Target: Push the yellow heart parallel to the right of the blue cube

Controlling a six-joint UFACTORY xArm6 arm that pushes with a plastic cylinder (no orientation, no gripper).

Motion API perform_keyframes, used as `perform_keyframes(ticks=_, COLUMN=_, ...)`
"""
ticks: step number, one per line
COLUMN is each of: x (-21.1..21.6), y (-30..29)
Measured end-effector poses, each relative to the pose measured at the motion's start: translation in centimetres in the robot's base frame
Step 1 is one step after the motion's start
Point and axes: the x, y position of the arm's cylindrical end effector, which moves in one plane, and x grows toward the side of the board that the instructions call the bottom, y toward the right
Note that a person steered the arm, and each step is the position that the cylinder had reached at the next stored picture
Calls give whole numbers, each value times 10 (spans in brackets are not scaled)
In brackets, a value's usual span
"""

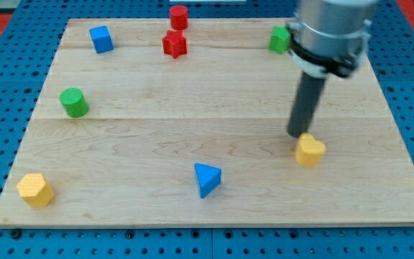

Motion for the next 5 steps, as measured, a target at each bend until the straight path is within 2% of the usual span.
perform_keyframes(ticks=1, x=42, y=15)
perform_keyframes(ticks=3, x=-13, y=-27)
perform_keyframes(ticks=5, x=-36, y=-27)
